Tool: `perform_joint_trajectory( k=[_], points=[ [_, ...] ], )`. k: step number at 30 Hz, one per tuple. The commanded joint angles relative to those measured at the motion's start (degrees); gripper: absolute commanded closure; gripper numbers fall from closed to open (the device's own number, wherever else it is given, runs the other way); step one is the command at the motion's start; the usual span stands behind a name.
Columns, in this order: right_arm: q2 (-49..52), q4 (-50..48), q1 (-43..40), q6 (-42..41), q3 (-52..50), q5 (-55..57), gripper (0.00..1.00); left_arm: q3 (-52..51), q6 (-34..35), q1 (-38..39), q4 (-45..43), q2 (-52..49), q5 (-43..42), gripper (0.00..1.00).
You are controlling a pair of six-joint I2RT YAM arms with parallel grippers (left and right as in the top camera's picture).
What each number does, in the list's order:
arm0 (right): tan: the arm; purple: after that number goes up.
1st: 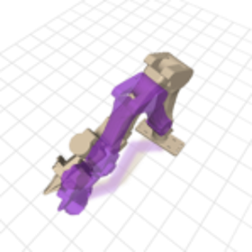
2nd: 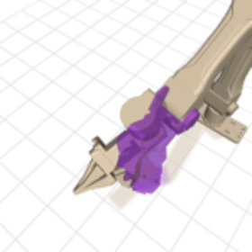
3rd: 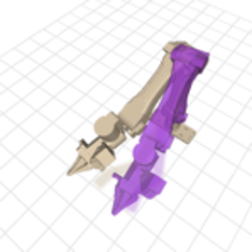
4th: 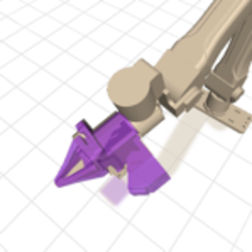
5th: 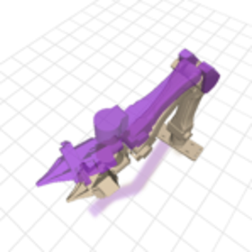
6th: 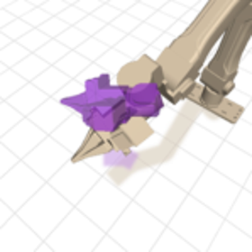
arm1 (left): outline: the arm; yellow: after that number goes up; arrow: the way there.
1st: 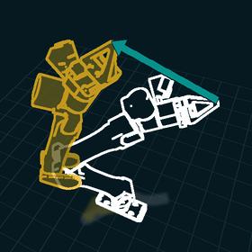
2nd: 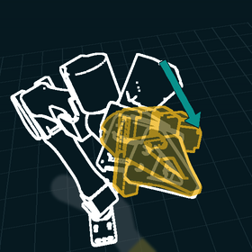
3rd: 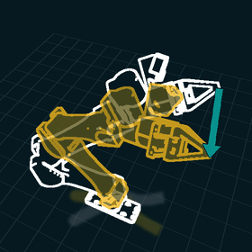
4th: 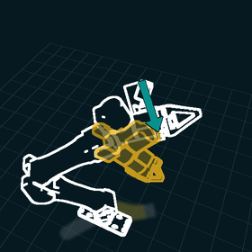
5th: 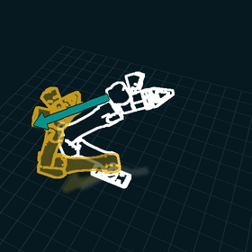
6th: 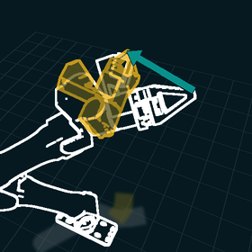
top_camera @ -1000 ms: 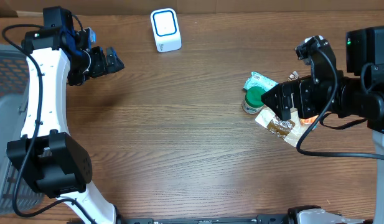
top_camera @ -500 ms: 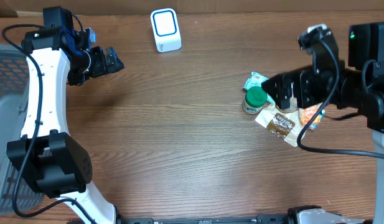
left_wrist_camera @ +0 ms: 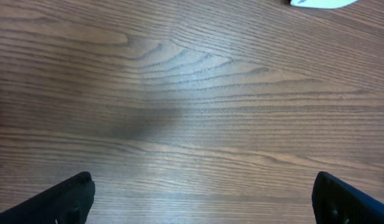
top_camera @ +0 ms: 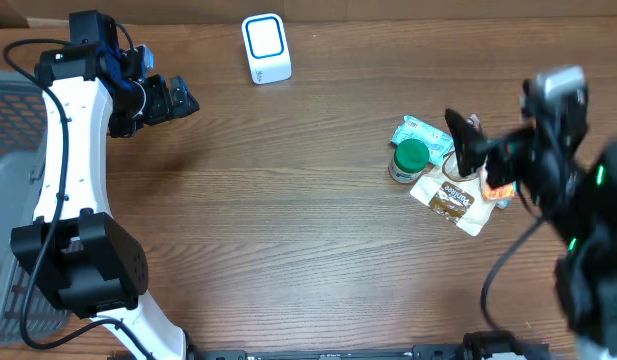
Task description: Scan the item barcode
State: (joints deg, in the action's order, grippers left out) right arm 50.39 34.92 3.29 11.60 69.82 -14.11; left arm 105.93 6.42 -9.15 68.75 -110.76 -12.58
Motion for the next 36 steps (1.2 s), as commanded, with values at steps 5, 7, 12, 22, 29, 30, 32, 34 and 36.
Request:
perform_joint_trajectory(
  k=[5, 7, 12, 22, 29, 30, 32, 34, 36],
  points=[
    [-21.86, -24.50, -2.05, 0.79, -34.40, -1.31, 0.00, 0.98, -0.63, -0.48, 0.00, 0.09, 0.15, 0.00],
    [-28.20, -30.82, -2.58, 0.79, -43.30, -2.29, 0.00, 0.98, -0.63, -0.48, 0.00, 0.09, 0.15, 0.00],
    [-41.38, -40.72, -2.95, 0.52, -60.74, -2.73, 0.00, 0.98, -0.63, -0.48, 0.00, 0.09, 0.15, 0.01],
    [-50.27, -38.29, -2.95, 0.61, -69.35, -0.98, 0.00, 0.98, -0.63, -0.48, 0.00, 0.09, 0.15, 0.00],
    [-50.27, -31.36, -2.93, -1.14, -69.37, -0.98, 0.00, 0.98, -0.63, -0.48, 0.00, 0.09, 0.15, 0.00],
    [-50.27, -31.41, -2.93, -1.11, -69.35, -0.96, 0.00, 0.98, -0.63, -0.48, 0.02, 0.09, 0.15, 0.00],
    [-50.27, -31.45, -2.93, -1.11, -69.37, -0.96, 0.00, 0.98, -0.63, -0.48, 0.00, 0.09, 0.15, 0.00],
    [-50.25, -31.45, -2.93, -1.11, -69.35, -0.96, 0.00, 0.98, -0.63, -0.48, 0.00, 0.09, 0.15, 0.00],
    [-50.25, -31.45, -2.95, -1.11, -69.35, -0.96, 0.00, 0.98, -0.63, -0.48, 0.02, 0.09, 0.15, 0.00]
  ],
)
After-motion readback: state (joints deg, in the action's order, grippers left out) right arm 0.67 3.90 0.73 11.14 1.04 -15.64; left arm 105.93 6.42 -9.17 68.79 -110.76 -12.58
